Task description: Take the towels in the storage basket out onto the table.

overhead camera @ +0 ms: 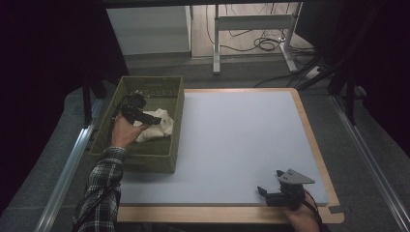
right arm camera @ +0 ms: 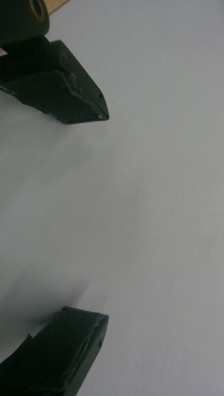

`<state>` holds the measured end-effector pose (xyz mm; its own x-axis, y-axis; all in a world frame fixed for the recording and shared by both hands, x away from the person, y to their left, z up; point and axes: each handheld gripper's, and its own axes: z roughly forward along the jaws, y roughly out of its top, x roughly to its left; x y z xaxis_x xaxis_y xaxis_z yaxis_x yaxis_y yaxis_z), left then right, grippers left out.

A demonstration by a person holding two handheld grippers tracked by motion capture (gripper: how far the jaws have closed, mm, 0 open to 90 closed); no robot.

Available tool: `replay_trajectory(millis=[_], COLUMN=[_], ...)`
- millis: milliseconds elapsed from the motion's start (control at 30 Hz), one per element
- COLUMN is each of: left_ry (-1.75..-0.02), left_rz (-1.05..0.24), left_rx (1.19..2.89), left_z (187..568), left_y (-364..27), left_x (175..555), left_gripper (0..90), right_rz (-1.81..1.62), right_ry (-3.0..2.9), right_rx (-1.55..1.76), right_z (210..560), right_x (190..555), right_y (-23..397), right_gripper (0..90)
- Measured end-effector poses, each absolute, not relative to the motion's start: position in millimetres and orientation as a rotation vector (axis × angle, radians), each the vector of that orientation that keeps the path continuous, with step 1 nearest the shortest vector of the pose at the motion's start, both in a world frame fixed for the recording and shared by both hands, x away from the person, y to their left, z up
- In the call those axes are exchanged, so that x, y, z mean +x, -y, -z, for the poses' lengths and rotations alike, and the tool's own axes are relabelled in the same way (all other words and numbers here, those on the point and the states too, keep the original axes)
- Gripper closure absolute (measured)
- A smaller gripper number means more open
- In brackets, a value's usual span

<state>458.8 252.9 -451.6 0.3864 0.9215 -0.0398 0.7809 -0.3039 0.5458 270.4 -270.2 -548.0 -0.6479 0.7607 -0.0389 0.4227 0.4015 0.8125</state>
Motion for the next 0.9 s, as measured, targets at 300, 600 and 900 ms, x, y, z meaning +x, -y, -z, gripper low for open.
replay_trajectory(millis=[300,600,900], left_ry=[-1.606,-1.737,-1.782], left_rz=[-0.289,-0.129,0.026], left_rx=[2.269,2.352,2.373], left_z=[475,501,510], left_y=[-265,-268,-266], left_x=[483,501,506], left_gripper=[1.8,5.5,21.7], right_rz=[-1.136,-1.139,-1.140], right_ry=[-2.259,-2.262,-2.264], right_rx=[1.015,1.012,1.008], right_z=[548,548,548], right_x=[270,271,271], right_y=[270,271,271], right_gripper=[4.1,4.1,4.1])
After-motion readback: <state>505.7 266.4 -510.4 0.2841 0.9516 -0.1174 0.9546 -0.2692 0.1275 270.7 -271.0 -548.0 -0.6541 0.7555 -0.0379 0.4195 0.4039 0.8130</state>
